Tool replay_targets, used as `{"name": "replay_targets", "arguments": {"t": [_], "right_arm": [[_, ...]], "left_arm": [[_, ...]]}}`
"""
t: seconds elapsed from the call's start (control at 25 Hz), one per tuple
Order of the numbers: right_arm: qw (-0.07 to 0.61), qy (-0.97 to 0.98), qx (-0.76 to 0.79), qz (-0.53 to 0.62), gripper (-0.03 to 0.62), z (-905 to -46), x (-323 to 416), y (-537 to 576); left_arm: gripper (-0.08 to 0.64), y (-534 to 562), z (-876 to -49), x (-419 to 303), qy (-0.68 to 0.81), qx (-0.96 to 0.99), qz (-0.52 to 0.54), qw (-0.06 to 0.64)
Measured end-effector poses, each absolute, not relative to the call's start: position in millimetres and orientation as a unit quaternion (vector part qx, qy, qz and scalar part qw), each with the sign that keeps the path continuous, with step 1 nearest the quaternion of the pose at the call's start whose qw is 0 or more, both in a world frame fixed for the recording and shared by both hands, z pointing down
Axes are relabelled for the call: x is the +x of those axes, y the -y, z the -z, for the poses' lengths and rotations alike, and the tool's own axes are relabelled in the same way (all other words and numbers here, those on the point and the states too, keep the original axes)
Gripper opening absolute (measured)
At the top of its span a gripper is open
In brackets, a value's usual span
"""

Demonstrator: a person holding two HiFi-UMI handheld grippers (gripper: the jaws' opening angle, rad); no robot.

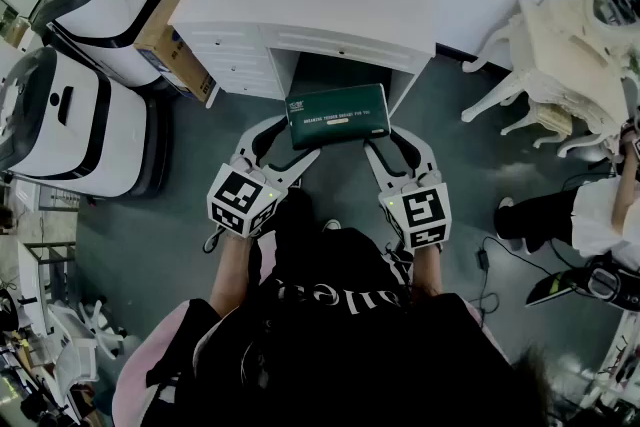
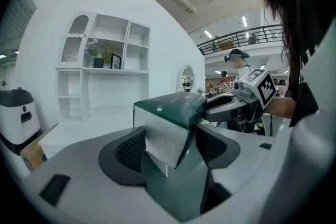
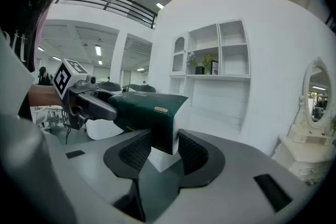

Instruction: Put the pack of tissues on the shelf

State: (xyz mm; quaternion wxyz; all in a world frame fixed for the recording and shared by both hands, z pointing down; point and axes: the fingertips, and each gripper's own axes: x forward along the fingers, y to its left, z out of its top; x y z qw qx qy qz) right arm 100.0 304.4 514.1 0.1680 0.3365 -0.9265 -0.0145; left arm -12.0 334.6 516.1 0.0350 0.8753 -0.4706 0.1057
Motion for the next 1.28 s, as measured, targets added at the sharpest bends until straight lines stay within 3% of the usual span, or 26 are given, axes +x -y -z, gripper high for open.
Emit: {"name": "replay_targets", "arguments": {"t": [0.6, 1.28], "right_arm": [[0.178, 0.917, 0.357, -0.001, 0.187, -523.1, 89.8, -266.1], [0.169, 0.900, 0.402, -0.007, 0.187, -491.5, -20.7, -145.9]], "left_arm": [[0.310, -290.9, -520.9, -25.2, 0.447, 0.887, -0.108, 0.043], [0.308, -159.1, -480.2, -138.0, 0.407, 0.908, -0.101, 0.011]]}}
